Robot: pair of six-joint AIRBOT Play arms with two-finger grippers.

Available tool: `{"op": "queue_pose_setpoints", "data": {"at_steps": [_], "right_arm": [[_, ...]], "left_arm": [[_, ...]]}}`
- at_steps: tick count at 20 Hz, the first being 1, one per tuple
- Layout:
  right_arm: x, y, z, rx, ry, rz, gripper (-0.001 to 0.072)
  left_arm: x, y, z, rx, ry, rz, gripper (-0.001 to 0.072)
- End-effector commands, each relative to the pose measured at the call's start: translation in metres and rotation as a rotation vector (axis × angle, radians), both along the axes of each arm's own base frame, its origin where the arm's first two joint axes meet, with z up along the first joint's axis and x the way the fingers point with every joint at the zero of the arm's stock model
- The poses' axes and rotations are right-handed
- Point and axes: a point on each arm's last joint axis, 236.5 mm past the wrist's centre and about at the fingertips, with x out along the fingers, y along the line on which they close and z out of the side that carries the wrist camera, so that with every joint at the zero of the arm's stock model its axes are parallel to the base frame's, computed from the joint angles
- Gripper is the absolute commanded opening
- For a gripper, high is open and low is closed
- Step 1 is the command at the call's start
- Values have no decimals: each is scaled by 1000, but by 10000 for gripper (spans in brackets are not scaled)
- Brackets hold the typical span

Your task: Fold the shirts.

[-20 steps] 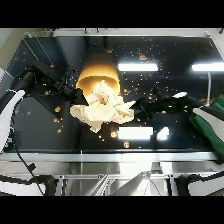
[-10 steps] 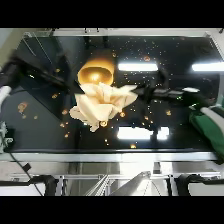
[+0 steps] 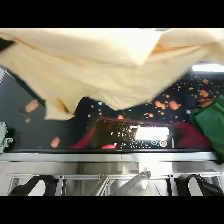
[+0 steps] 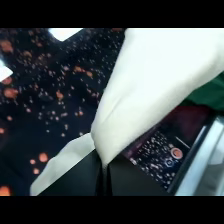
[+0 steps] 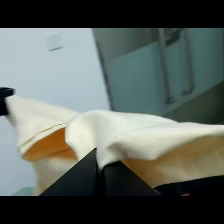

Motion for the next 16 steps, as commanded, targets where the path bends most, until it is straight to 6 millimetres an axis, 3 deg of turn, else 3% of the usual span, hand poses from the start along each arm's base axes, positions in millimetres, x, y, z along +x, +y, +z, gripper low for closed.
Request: {"op": "queue_pose_setpoints", "data": {"at_steps": [1, 3, 5, 7, 10, 11, 12, 14, 15, 16], "right_arm": [[-13, -24, 27, -89, -179, -299, 19], [23, -40, 5, -73, -73, -282, 19], [79, -47, -44, -63, 98, -219, 19], [148, -37, -116, -63, 279, -163, 19], [242, -27, -254, -69, 541, -231, 19], [260, -29, -295, -57, 624, -247, 18], [270, -31, -325, -37, 687, -247, 19], [283, -33, -366, -19, 773, -248, 28], [286, -37, -375, -8, 798, -257, 155], [288, -44, -376, 3, 804, -267, 405]], "left_arm": [[-13, 8, 34, 8, -144, 97, 19], [29, 15, 10, -33, -26, 58, 19], [82, 9, -34, -78, 146, -26, 19], [144, 5, -103, -83, 314, -62, 19], [233, 7, -220, -57, 534, -21, 14], [254, 5, -255, -71, 598, -27, 12], [270, 4, -285, -82, 660, -25, 11], [291, 4, -338, -108, 778, -16, 41], [298, 5, -357, -125, 825, 4, 306], [305, 10, -373, -154, 876, 47, 577]]}}
